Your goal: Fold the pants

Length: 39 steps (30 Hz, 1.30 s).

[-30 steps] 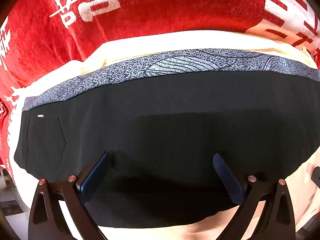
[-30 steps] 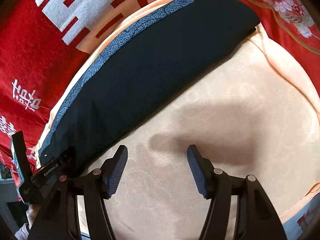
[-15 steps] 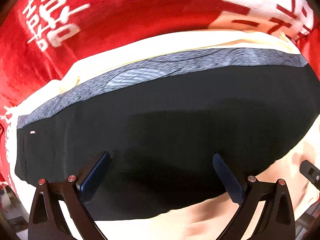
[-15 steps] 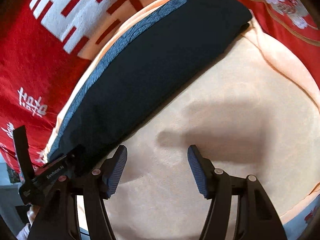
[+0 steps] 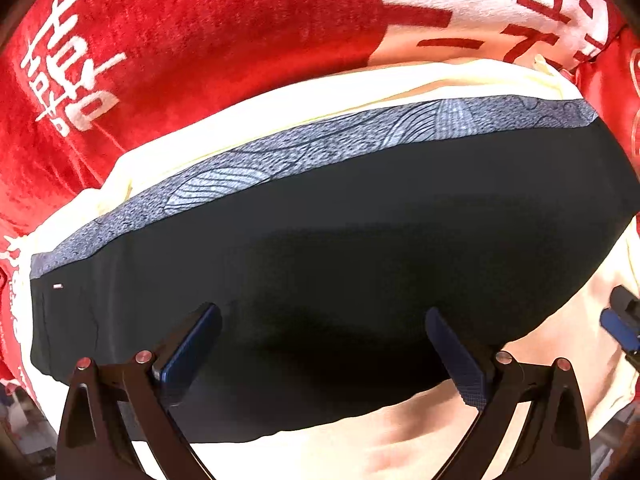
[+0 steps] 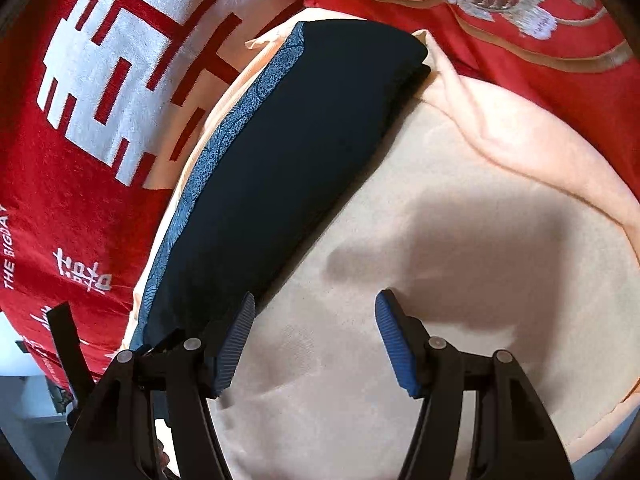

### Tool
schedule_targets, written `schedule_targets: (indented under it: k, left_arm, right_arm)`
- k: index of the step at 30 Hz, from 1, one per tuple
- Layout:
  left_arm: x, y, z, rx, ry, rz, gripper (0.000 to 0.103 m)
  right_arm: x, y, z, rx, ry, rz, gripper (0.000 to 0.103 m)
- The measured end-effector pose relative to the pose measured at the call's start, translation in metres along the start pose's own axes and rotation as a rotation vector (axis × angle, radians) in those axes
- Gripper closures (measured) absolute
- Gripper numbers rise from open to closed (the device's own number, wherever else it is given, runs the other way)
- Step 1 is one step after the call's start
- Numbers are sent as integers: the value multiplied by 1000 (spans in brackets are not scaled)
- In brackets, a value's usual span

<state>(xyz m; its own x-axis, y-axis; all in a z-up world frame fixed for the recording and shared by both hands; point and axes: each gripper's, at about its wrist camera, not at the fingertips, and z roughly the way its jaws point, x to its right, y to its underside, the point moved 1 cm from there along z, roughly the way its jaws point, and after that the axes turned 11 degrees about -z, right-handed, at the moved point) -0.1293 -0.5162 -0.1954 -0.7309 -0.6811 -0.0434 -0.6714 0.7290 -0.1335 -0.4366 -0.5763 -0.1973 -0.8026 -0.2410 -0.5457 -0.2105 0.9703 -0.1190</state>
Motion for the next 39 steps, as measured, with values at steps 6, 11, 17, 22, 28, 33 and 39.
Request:
schedule_targets:
  k: [6, 11, 17, 22, 28, 33, 39]
  left_arm:
    - [18, -16, -1, 9, 29, -8, 0]
    - [32, -22, 11, -1, 25, -48, 0]
    - [32, -18, 28, -36, 58, -115, 0]
    - [35, -17, 27, -23, 40, -103, 0]
    - [21, 2, 23, -20, 45, -109, 0]
    - [25, 7, 22, -10, 30, -96, 0]
    - [30, 8, 19, -11, 19, -88, 0]
  right_arm:
    - [5, -9, -3, 29, -28, 33, 36]
    - [3, -20, -6, 87, -37, 23, 36]
    - [8, -42, -10, 127, 52, 16, 36]
    - [35, -66, -10, 143, 97, 139, 61]
    - [13, -82, -15, 178, 201, -33, 84]
    - [-25, -80, -15, 193, 298, -303, 84]
    - [26, -78, -15, 151, 171, -42, 74]
